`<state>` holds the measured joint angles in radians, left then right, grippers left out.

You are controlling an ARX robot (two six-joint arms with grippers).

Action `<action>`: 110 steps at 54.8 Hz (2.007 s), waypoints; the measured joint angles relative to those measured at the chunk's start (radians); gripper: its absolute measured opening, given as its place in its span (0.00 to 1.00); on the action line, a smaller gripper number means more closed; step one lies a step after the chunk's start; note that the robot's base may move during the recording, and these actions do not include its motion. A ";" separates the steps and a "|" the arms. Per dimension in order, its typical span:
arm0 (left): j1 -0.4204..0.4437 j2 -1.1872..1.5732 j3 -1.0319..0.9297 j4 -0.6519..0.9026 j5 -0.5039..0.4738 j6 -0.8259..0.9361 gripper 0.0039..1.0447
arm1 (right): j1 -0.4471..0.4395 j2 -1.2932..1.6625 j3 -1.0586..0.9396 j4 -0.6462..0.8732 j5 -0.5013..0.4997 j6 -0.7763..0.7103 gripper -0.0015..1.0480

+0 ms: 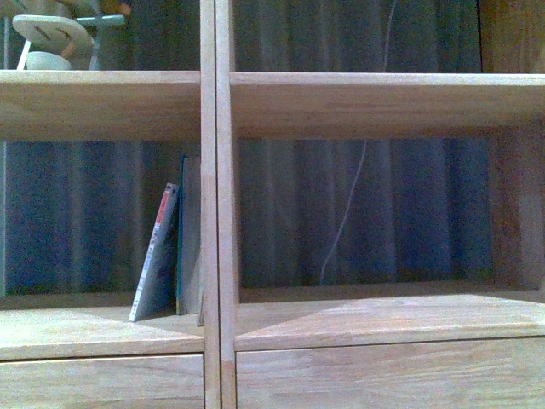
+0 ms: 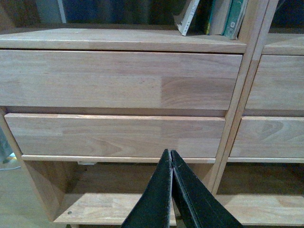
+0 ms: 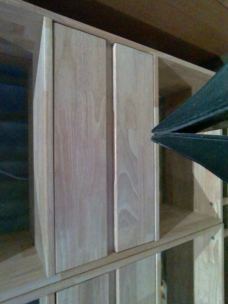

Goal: Organize books on shelf

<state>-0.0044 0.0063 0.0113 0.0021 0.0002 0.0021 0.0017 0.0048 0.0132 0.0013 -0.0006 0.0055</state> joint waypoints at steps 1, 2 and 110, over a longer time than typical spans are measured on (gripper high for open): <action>0.000 0.000 0.000 0.000 0.000 0.000 0.02 | 0.000 0.000 0.000 0.000 0.000 0.000 0.03; 0.000 0.000 0.000 0.000 0.000 0.000 0.02 | 0.000 0.000 0.000 0.000 0.000 0.000 0.03; 0.000 0.000 0.000 -0.001 0.000 0.000 0.93 | 0.000 0.000 0.000 0.000 0.000 -0.002 0.93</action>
<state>-0.0044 0.0063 0.0113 0.0013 0.0002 0.0017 0.0017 0.0048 0.0132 0.0013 -0.0006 0.0036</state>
